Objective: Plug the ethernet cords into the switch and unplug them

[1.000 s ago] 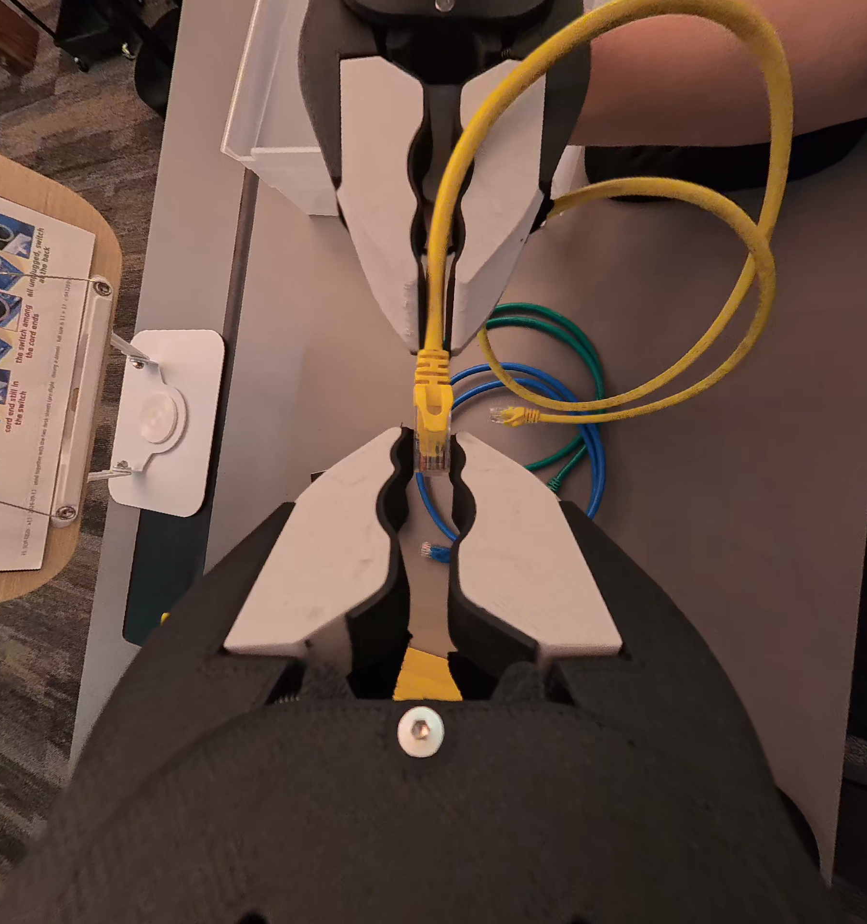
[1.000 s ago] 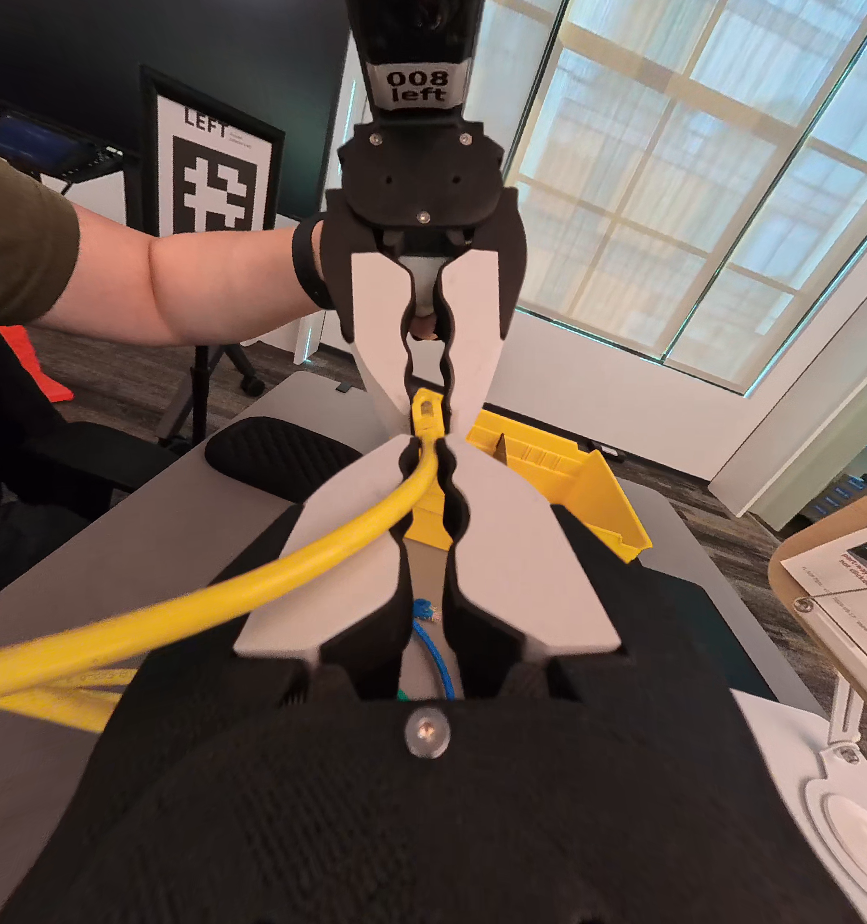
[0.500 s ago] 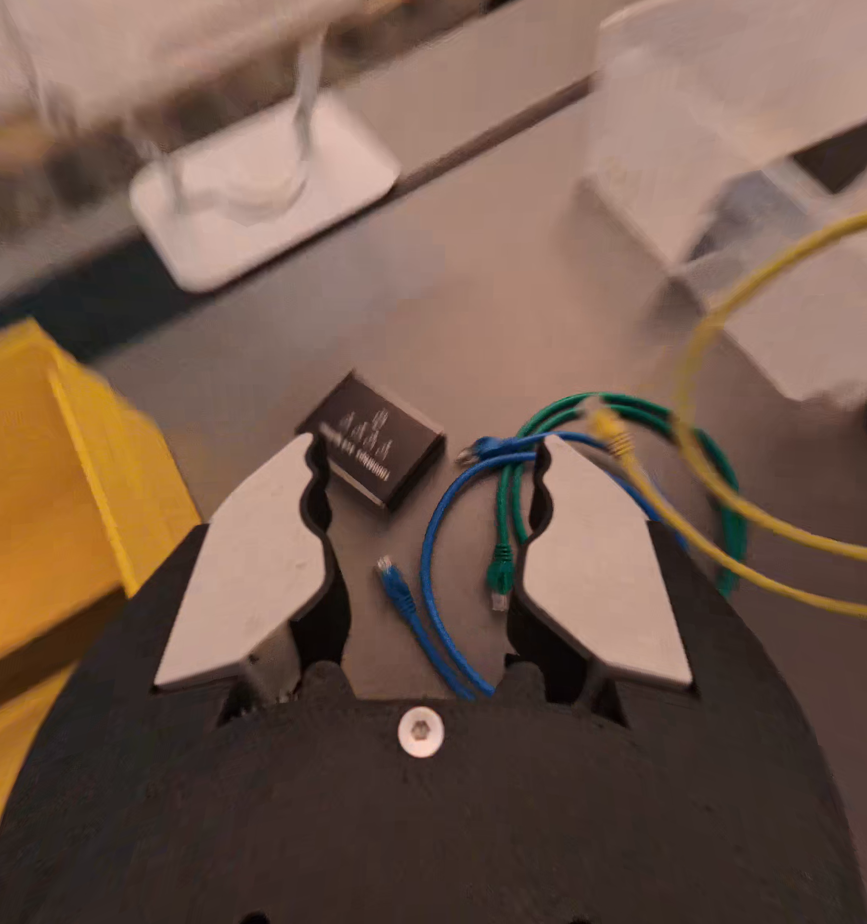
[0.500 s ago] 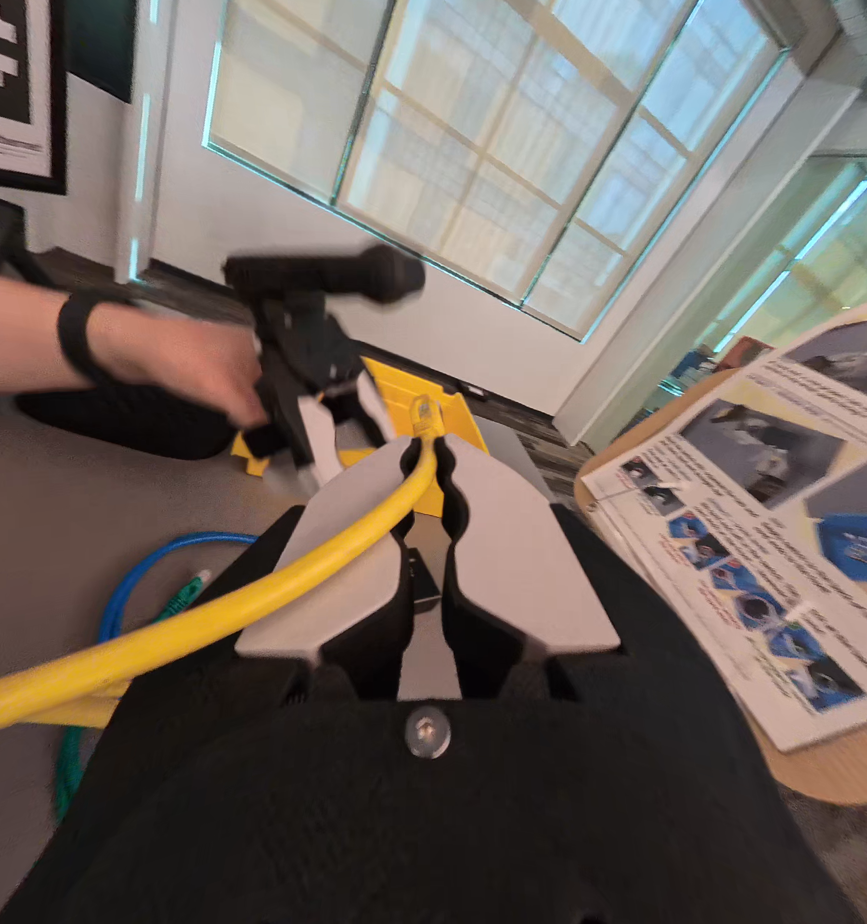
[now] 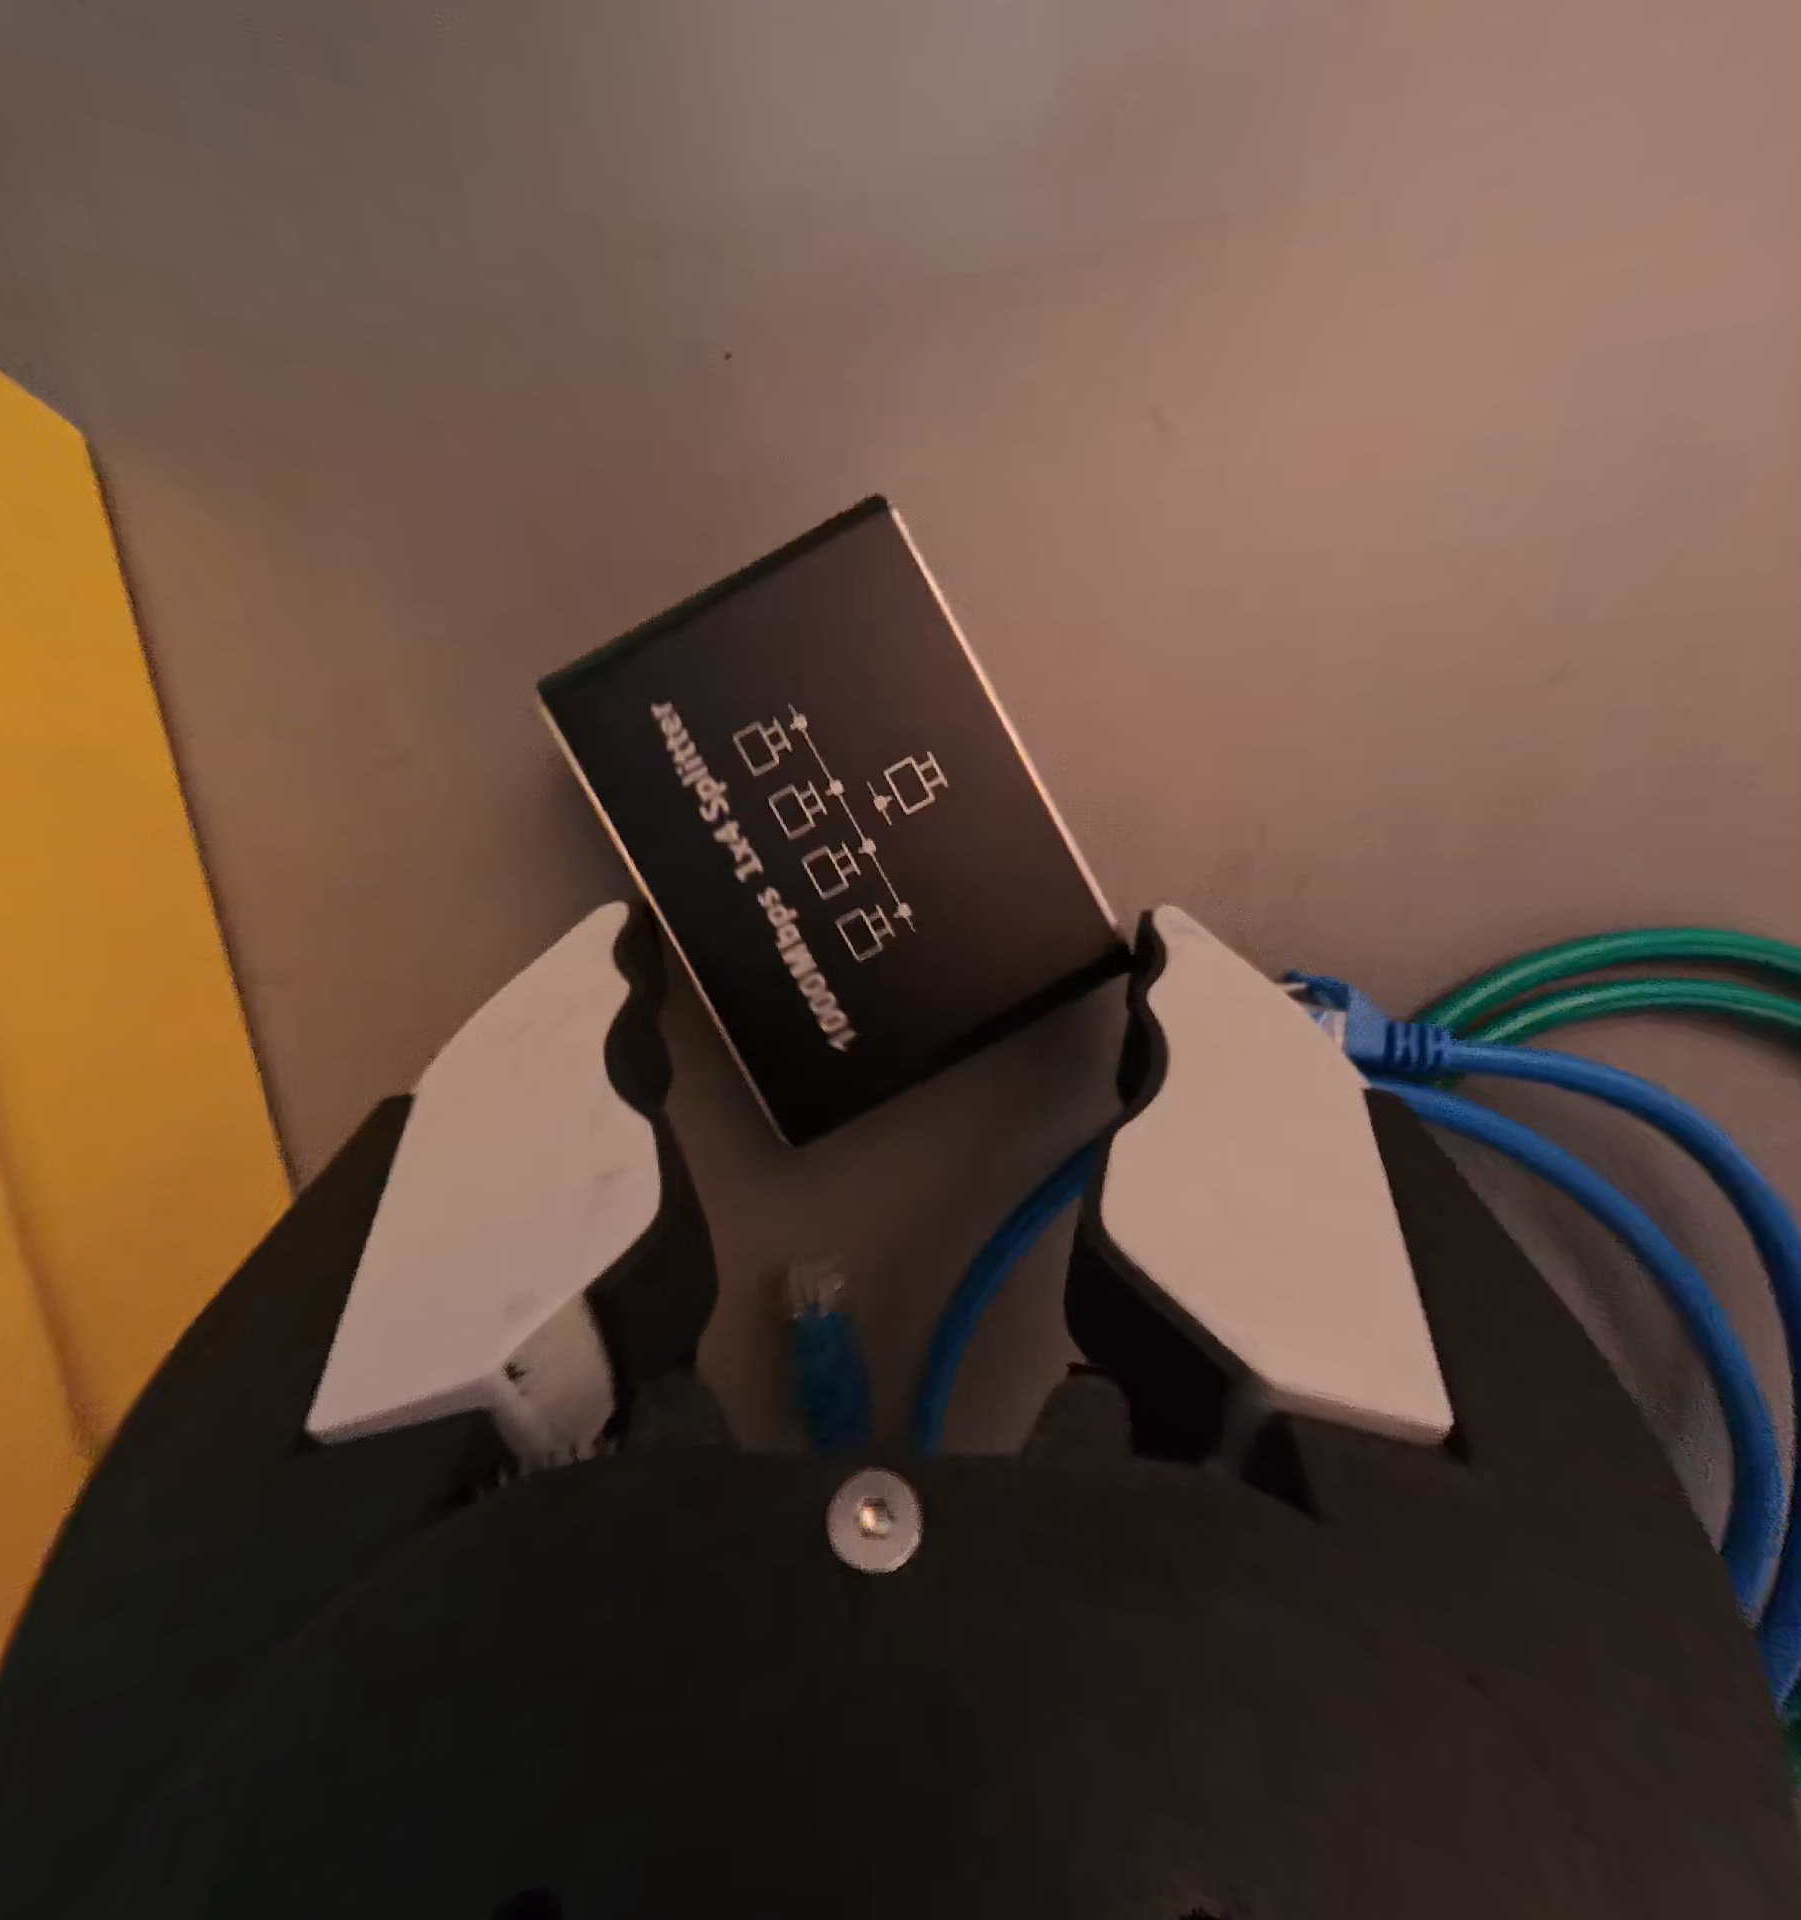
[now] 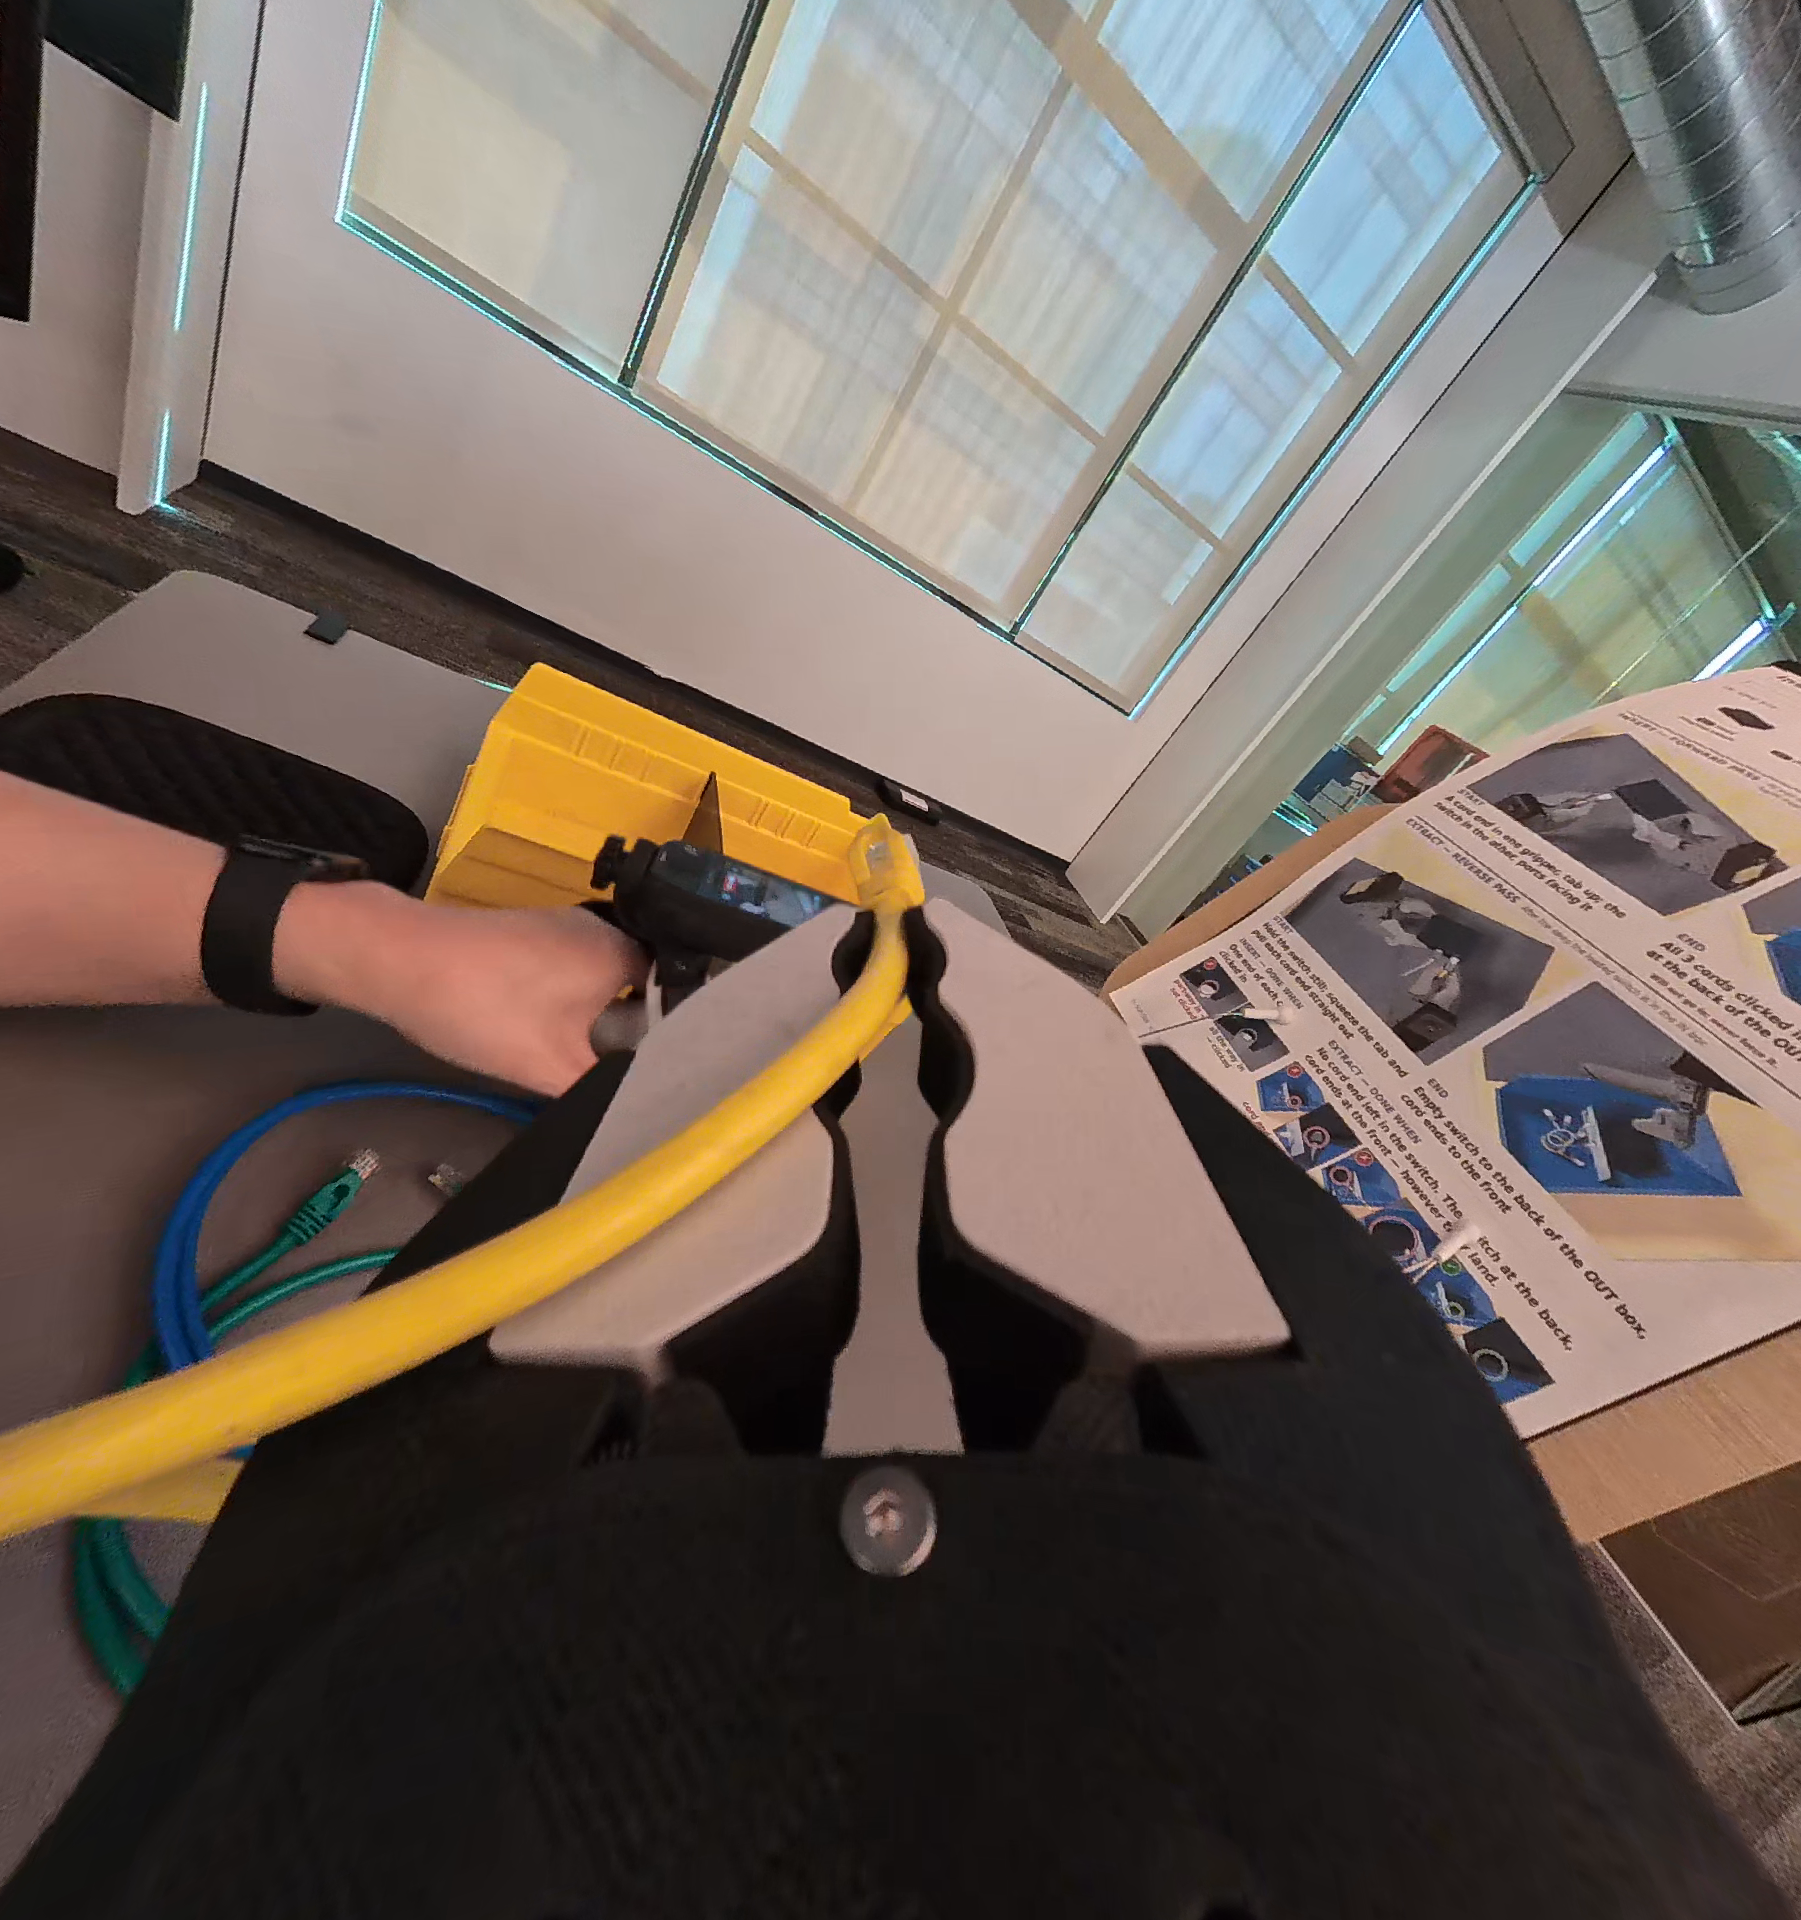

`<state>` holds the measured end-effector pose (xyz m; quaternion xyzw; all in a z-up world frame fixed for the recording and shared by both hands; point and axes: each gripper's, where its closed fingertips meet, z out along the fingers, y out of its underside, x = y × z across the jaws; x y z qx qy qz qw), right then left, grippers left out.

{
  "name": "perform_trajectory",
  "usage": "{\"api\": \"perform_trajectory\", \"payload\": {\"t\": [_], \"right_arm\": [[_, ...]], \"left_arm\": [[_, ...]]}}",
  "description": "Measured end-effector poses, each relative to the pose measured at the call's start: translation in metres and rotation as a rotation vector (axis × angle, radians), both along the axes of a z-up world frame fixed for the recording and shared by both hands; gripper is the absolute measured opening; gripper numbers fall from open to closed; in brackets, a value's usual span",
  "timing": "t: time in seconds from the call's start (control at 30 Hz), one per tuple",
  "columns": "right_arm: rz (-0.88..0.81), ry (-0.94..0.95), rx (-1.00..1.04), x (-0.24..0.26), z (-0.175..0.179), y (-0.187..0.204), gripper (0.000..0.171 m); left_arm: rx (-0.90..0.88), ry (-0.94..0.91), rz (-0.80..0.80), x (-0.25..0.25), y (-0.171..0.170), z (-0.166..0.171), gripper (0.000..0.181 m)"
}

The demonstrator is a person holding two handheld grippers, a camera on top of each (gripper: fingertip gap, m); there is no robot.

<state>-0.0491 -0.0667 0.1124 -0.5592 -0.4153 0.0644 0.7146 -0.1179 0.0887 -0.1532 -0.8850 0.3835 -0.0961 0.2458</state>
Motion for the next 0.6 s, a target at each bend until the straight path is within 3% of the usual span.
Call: {"api": "perform_trajectory", "payload": {"t": [0.17,0.23,0.3,0.37,0.4,0.53,0.6], "right_arm": [[-0.002,0.019,0.004,0.005,0.004,-0.001,0.007],[-0.006,0.022,0.006,0.006,0.004,-0.001,0.007],[-0.002,0.014,-0.002,0.005,0.003,-0.001,0.007],[-0.011,-0.003,-0.003,0.004,0.001,0.000,0.007],[-0.011,-0.013,-0.006,0.003,-0.001,0.000,0.007],[-0.024,-0.019,-0.016,0.006,-0.004,0.004,0.007],[-0.028,-0.008,-0.024,0.010,-0.005,0.005,0.007]], "left_arm": [[0.010,0.038,0.009,-0.018,0.006,0.001,0.074],[-0.044,0.043,0.016,-0.020,0.006,-0.005,0.080],[-0.067,0.072,0.011,-0.020,0.010,-0.012,0.100],[-0.062,0.066,-0.009,-0.016,0.015,-0.010,0.089],[-0.051,0.081,-0.037,-0.015,0.016,-0.008,0.079],[-0.047,0.066,-0.288,0.009,0.012,-0.009,0.079],[-0.048,0.072,-0.329,0.015,0.012,-0.010,0.080]]}}
